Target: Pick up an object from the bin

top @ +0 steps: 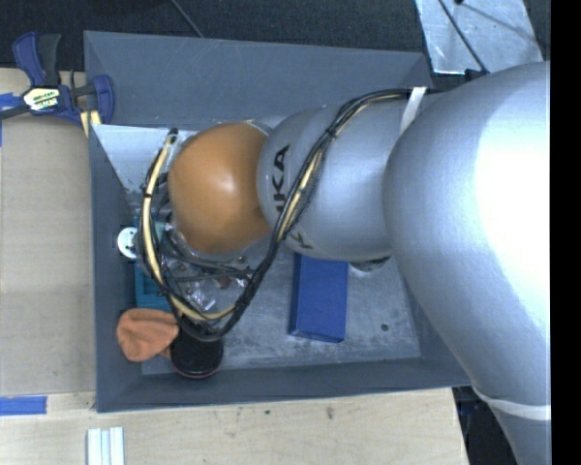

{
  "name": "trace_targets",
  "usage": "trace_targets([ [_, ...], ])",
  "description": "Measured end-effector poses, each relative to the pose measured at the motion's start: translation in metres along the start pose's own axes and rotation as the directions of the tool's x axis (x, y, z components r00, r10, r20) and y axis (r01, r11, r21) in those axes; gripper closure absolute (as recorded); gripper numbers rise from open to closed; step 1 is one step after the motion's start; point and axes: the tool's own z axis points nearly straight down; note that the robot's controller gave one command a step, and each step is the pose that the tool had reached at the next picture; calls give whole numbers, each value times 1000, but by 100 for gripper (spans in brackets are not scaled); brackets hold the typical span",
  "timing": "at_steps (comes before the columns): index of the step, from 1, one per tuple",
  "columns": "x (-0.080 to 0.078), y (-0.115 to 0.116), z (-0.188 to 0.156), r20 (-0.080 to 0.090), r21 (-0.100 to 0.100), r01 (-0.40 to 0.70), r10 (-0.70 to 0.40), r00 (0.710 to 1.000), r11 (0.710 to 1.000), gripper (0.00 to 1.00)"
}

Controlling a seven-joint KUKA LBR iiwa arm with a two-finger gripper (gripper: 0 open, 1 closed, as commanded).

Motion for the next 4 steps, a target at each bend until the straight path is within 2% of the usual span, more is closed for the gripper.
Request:
trace_targets([
  [1, 13, 23, 0, 45, 12, 323, -323, 945, 946, 100],
  [4, 8, 20, 0, 37, 4, 326, -326, 945, 945, 100],
])
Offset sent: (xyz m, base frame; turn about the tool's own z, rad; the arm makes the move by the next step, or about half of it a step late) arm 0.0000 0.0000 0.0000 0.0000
